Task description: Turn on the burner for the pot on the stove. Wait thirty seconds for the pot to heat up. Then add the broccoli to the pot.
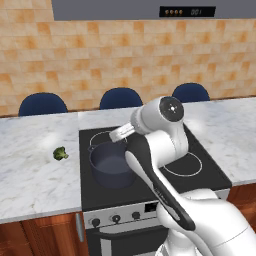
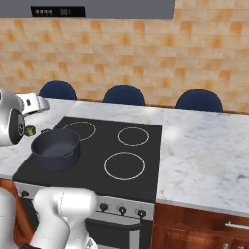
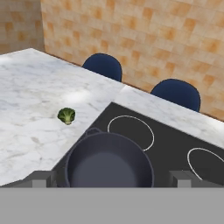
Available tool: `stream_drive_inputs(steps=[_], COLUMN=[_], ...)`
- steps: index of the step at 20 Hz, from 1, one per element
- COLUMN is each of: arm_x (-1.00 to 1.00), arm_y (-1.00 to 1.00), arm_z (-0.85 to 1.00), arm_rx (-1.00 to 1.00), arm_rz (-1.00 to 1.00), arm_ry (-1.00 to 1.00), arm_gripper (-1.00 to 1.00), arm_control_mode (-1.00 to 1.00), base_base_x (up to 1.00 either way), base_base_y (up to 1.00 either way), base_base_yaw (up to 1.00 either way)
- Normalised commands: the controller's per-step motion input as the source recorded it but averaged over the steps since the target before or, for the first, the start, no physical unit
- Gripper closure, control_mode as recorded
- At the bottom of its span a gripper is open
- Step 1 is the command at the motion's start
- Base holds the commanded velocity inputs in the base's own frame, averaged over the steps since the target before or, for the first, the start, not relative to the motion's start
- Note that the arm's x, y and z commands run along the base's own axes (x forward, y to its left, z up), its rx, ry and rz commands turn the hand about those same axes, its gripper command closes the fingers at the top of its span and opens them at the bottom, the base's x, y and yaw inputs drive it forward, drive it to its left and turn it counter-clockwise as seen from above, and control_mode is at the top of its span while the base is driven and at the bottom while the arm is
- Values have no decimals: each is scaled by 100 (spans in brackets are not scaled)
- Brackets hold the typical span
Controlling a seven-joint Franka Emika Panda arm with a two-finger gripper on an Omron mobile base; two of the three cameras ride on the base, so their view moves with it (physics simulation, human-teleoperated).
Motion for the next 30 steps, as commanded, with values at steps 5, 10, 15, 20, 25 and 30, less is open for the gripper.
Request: stream_drive_inputs(steps=[5, 10, 15, 20, 25, 30], arm_x=[0, 4, 2, 0, 0, 0], arm_y=[60, 81, 56, 0, 0, 5], arm_z=[0, 0, -1, 0, -17, -15], arm_rx=[0, 0, 0, 0, 0, 0], arm_rz=[0, 0, 0, 0, 0, 0], arm_ry=[21, 25, 17, 0, 0, 0], arm_gripper=[-100, -100, -100, -100, -100, -100], arm_control_mode=[-100, -100, -100, -100, -100, -100], base_base_x=[0, 0, 0, 0, 0, 0], base_base_y=[0, 0, 0, 0, 0, 0], base_base_yaw=[0, 0, 0, 0, 0, 0])
